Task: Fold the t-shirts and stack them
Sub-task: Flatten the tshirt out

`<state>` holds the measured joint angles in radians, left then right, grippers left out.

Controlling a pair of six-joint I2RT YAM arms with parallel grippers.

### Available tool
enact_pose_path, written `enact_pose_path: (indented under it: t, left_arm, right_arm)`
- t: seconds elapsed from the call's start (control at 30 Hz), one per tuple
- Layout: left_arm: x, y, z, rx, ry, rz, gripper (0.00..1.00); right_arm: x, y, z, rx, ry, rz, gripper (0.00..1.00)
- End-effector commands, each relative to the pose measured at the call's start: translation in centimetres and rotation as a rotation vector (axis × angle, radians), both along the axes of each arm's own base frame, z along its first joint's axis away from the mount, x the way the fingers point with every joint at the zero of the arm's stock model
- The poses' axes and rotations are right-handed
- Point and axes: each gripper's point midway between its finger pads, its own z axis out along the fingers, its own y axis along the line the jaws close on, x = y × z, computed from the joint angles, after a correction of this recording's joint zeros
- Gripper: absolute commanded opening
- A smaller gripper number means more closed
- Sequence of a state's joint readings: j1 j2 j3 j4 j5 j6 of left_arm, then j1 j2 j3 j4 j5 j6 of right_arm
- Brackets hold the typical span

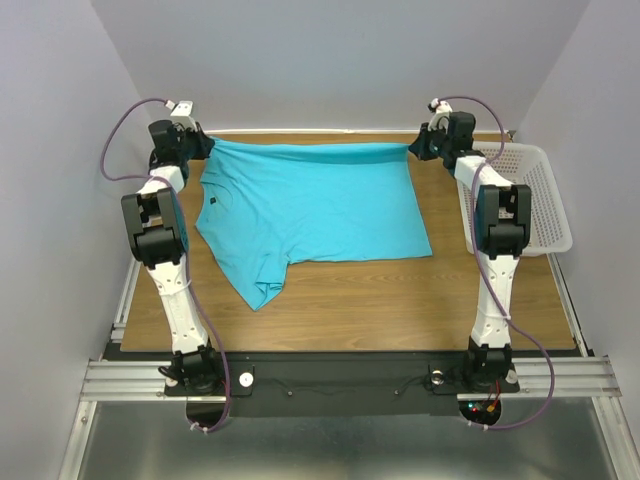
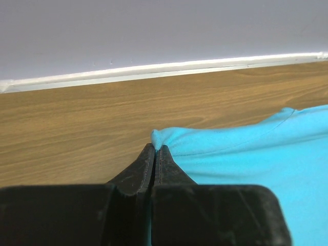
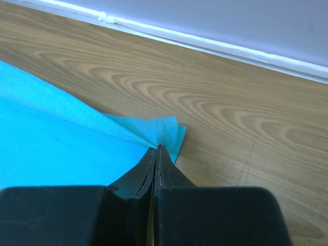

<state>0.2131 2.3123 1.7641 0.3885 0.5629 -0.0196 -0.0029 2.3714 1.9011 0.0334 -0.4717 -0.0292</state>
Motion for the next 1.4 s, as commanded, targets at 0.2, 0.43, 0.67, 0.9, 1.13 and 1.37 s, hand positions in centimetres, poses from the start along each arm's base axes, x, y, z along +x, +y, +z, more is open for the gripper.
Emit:
enact_pose_path:
  t: [0.2, 0.43, 0.67, 0.9, 1.13, 1.37]
  left_arm:
    - [0.6, 1.4, 5.3, 0.393, -0.184, -0.034, 0.05]
    - [0.9, 0.5, 4.1, 0.583, -0.256, -0.129, 0.03]
    - [0.9, -0.6, 4.0, 0.694, -0.337, -0.236, 0.03]
    - [-0.5, -1.1, 2.8, 0.824, -0.374, -0.323, 0.02]
    - [-1.5, -0.1, 3.0, 0.918, -0.416, -0.323, 0.02]
    - [-1.2, -0.1, 5.3, 0.953, -0.52, -0.289, 0.02]
  right_arm:
    - [1.1, 0.4, 0.9, 0.01, -0.039, 0.021, 0.01]
    - [1.5, 0.5, 0.9, 0.016, -0.041, 0.022, 0.0]
    - [1.9, 0.7, 1.1, 0.03, -0.042, 0.029, 0.01]
    - [1.9, 0.8, 0.7, 0.036, -0.032, 0.04, 0.01]
    - [1.9, 0.8, 0.6, 0.017, -0.037, 0.042, 0.01]
    - [2.0, 0.8, 0.7, 0.018, -0.04, 0.043, 0.01]
